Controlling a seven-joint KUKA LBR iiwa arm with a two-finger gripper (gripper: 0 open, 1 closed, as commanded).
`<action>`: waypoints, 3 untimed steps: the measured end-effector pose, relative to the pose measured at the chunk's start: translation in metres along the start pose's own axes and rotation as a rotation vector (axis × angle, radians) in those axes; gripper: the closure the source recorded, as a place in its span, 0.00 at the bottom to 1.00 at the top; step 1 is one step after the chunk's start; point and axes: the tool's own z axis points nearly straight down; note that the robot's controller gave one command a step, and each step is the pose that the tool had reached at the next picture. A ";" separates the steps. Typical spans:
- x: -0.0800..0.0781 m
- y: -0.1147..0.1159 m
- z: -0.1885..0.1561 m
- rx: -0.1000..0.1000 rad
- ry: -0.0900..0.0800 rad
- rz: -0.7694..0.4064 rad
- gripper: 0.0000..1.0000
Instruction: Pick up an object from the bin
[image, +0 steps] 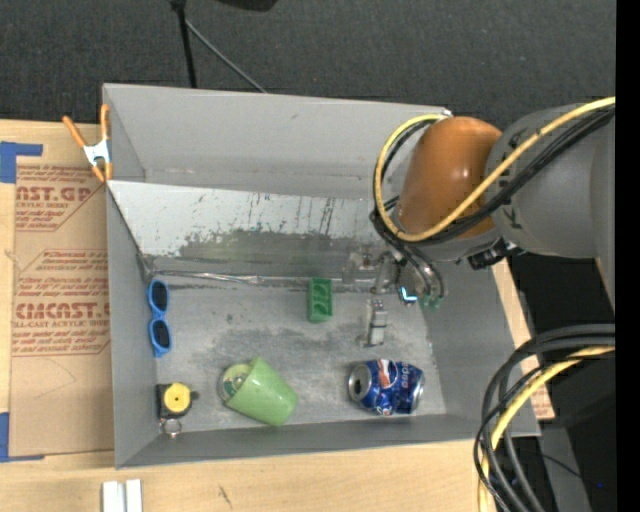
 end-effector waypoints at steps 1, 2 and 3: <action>0.044 0.043 0.007 -0.002 -0.002 -0.055 0.00; 0.071 -0.042 -0.031 0.004 -0.008 -0.164 0.00; 0.095 -0.040 0.071 -0.001 -0.010 -0.104 0.00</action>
Offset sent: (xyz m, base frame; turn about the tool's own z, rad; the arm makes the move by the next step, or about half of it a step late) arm -0.0424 0.0398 -0.0053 -0.0503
